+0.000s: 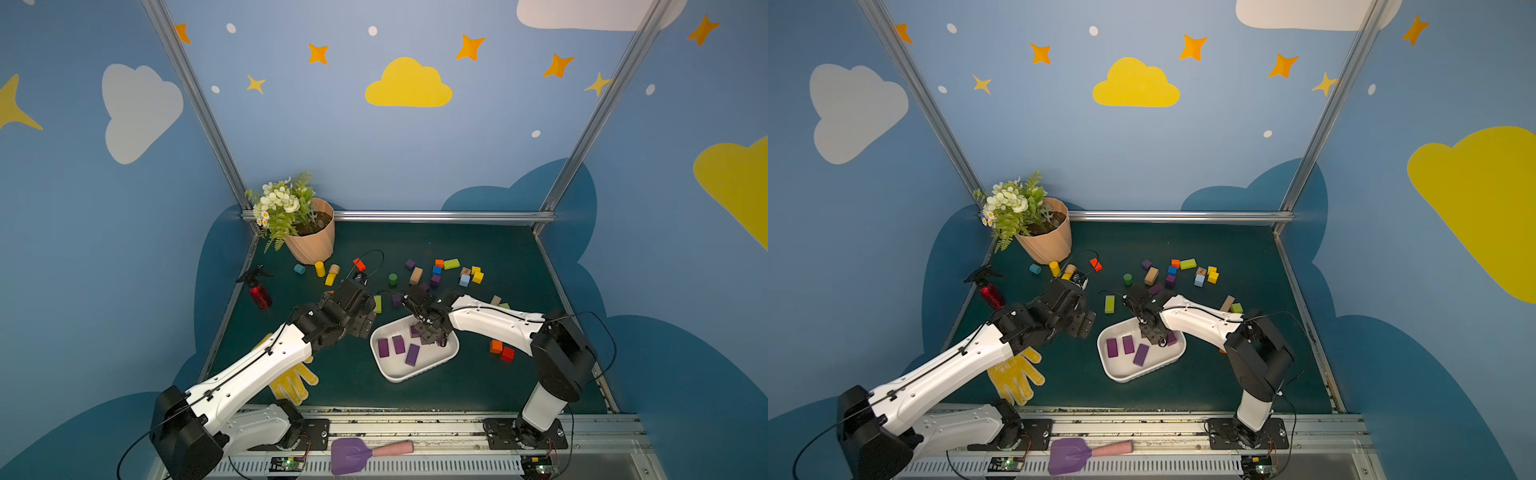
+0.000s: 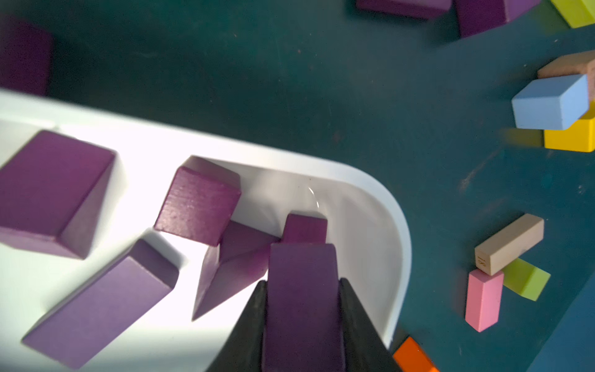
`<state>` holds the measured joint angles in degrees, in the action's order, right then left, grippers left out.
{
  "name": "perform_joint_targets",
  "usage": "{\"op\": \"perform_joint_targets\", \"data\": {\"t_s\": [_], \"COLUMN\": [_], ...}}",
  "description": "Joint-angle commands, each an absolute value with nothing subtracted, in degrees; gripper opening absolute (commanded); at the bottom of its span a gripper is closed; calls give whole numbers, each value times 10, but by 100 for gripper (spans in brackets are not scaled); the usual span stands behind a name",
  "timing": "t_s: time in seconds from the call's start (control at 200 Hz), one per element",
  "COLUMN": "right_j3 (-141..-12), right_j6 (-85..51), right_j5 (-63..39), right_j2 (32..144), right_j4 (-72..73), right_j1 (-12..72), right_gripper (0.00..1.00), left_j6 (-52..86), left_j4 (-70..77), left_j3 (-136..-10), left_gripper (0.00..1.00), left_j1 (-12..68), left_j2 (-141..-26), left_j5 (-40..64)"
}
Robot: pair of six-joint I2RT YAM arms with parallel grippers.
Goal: Pick purple bricks into the storage bin
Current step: Place the building block in the storage box.
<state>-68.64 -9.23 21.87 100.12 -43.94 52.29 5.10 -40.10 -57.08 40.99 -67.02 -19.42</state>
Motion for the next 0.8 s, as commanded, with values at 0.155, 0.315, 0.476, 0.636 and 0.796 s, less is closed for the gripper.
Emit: {"op": "perform_joint_targets", "data": {"t_s": [0.155,0.315,0.476,0.636,0.796], "right_j3": [-673,-673,-672,-671,-674], "right_j6": [-98,-95,-92,-90,-89], "right_j5": [221,219,222,216,209], "right_j2": [1023,1031,1035,1035,1043], "right_j4": [-413,-405,-404,-398,-397], "right_j1": [521,520,520,515,514], "right_gripper": [29,29,29,30,32], "left_j6": [49,49,49,50,51], "left_j4": [-410,-410,-412,-410,-411], "left_j3": [-569,-568,-570,-570,-569], "left_gripper": [100,100,100,100,100], "left_j1": [410,411,410,410,411], "left_j2": [-680,-680,-680,-676,-670], "left_j5": [-204,-206,-197,-193,-192]}}
